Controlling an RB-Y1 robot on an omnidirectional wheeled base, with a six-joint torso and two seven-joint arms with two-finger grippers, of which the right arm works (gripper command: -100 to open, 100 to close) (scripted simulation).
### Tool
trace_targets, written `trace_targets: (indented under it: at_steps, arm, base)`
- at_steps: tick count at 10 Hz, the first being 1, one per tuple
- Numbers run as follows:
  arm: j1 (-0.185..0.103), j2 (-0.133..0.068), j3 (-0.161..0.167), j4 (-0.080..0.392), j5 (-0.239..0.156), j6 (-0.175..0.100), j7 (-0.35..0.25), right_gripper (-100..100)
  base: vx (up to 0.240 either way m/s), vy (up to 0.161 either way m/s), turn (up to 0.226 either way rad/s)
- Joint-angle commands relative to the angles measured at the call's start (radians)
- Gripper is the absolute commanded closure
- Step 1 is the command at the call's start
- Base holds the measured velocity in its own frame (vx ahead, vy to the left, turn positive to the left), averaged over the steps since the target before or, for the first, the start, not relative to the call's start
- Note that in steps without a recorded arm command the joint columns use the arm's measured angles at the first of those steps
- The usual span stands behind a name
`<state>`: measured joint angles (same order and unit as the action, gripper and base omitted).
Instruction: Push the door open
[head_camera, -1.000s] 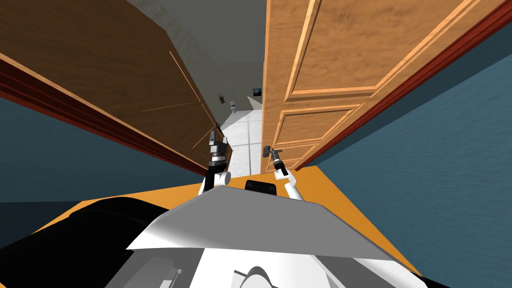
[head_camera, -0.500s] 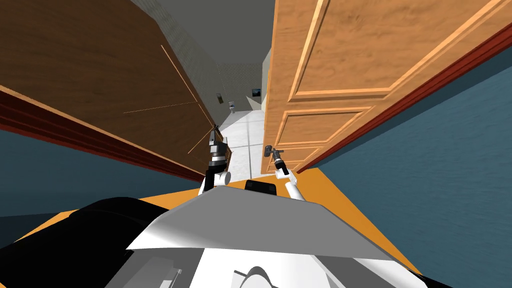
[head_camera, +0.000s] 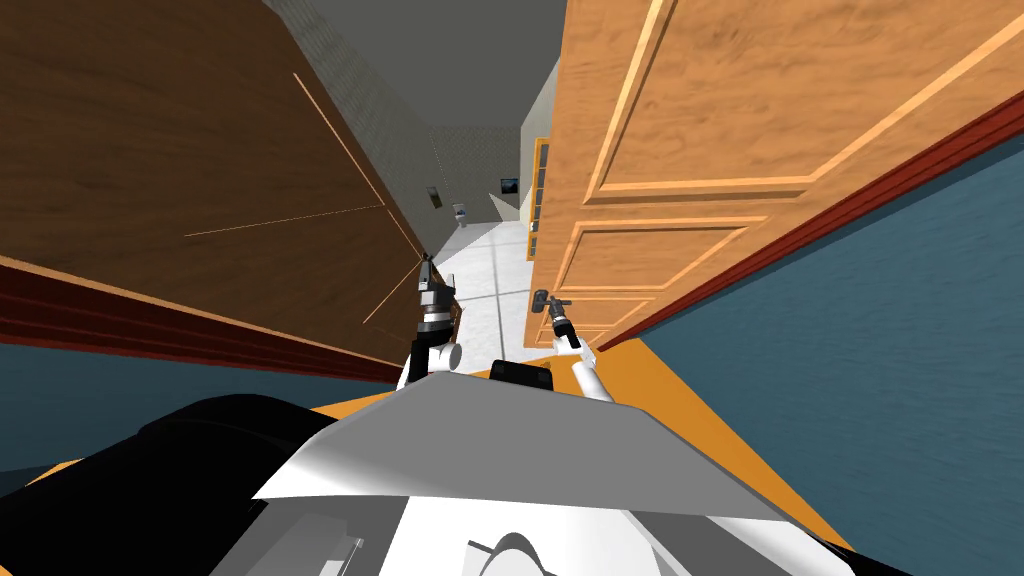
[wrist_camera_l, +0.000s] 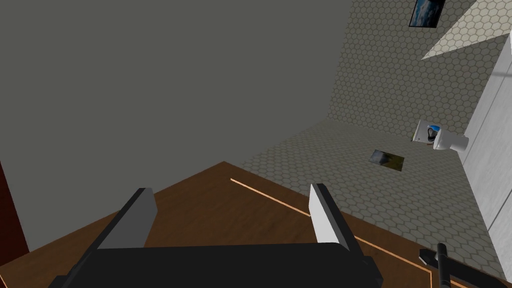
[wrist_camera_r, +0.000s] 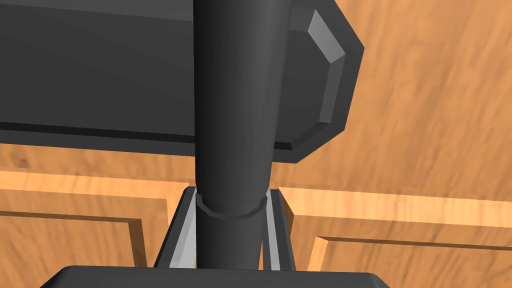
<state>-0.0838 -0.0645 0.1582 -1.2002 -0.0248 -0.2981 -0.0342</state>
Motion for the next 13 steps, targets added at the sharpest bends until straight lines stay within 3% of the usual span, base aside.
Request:
trace_targets:
  at_steps: [1,7,13]
  arm:
    - [0.005,-0.016,-0.017,-0.03,-0.003,0.013,-0.001,100]
    - [-0.015,-0.013,-0.086,-0.001,-0.008,0.01,0.013,100]
    - [-0.043,0.001,-0.181,0.037,-0.016,0.006,0.032,100]
  base:
    - [0.078,0.072,-0.03]
    - [0.097,0.095,-0.062]
    - [0.137,0.137,-0.091]
